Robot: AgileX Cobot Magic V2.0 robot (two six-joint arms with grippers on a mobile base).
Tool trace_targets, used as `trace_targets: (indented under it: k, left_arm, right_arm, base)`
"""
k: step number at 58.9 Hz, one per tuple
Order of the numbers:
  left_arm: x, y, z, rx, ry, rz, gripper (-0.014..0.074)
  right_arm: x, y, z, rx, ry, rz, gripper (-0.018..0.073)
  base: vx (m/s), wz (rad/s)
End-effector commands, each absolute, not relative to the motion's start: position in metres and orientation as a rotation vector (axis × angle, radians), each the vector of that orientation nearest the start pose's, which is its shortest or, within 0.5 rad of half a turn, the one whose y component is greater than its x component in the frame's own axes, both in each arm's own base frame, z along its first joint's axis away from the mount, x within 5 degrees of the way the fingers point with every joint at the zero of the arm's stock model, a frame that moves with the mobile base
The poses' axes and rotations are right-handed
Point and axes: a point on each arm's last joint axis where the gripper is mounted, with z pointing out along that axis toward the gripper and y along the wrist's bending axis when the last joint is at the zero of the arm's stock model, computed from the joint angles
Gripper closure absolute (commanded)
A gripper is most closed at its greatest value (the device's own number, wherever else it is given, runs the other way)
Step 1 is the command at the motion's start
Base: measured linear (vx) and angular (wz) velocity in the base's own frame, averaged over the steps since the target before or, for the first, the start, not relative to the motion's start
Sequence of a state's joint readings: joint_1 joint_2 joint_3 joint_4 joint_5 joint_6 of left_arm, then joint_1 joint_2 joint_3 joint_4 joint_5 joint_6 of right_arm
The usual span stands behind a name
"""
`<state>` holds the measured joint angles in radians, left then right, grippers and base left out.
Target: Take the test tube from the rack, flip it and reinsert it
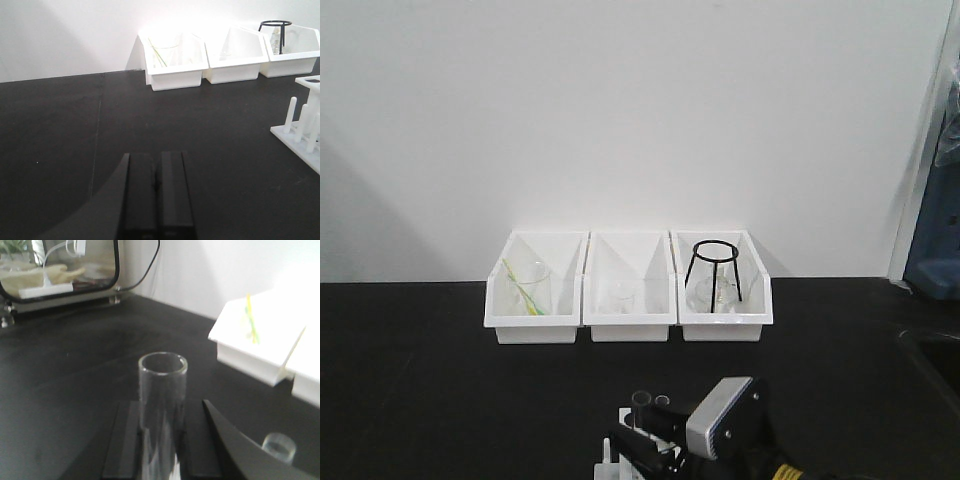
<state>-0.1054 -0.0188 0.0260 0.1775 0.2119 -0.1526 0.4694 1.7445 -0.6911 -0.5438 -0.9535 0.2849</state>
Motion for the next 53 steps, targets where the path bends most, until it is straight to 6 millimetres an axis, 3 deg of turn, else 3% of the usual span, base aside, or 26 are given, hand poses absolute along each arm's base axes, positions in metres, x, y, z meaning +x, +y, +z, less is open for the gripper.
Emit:
trace_targets:
  k: [1, 12, 20, 24, 27, 36, 39, 46, 53]
  left_arm:
    - [0.055, -0.004, 0.196, 0.076, 1.605, -0.056, 0.0602]
    - [0.055, -0.004, 0.196, 0.076, 1.605, -0.056, 0.0602]
    - [0.055, -0.004, 0.196, 0.076, 1.605, -0.056, 0.0602]
    - [0.055, -0.004, 0.196, 0.076, 1.605, -0.056, 0.0602]
    - [0.055, -0.004, 0.196, 0.076, 1.605, -0.056, 0.0602]
    - [0.055, -0.004, 0.196, 0.076, 1.605, -0.056, 0.0602]
    - [0.055, -0.004, 0.196, 0.076, 1.605, -0.056, 0.0602]
    - [0.055, -0.004, 0.196, 0.076, 1.605, -0.056, 0.0602]
    - [0.055, -0.004, 0.196, 0.076, 1.605, -0.056, 0.0602]
  right_arm:
    - [0.270, 0.180, 0.259, -0.682, 1.316, 0.691, 0.0574]
    - [0.259, 0.166, 0.331, -0.618, 1.278, 0.617, 0.0574]
    - [0.251, 0.156, 0.369, -0.644, 1.254, 0.474, 0.0574]
    - [0.249, 0.154, 0.376, -0.801, 1.212, 0.266, 0.0573]
    - [0.247, 0.154, 0.377, -1.015, 1.108, 0.022, 0.0573]
    - [0.249, 0.150, 0.359, -1.605, 0.686, -0.683, 0.0573]
    - [0.251, 0.148, 0.355, -1.693, 0.613, -0.801, 0.0573]
    - [0.253, 0.145, 0.354, -1.684, 0.676, -0.806, 0.0573]
    - [0.255, 0.144, 0.361, -1.371, 1.028, -0.457, 0.0570]
  base:
    - [0.00, 0.00]
    - [0.00, 0.00]
    - [0.00, 0.00]
    - [0.00, 0.00]
    - [0.00, 0.00]
    - [0.00, 0.00]
    - [0.00, 0.00]
    - [0.00, 0.00]
    - [0.00, 0.00]
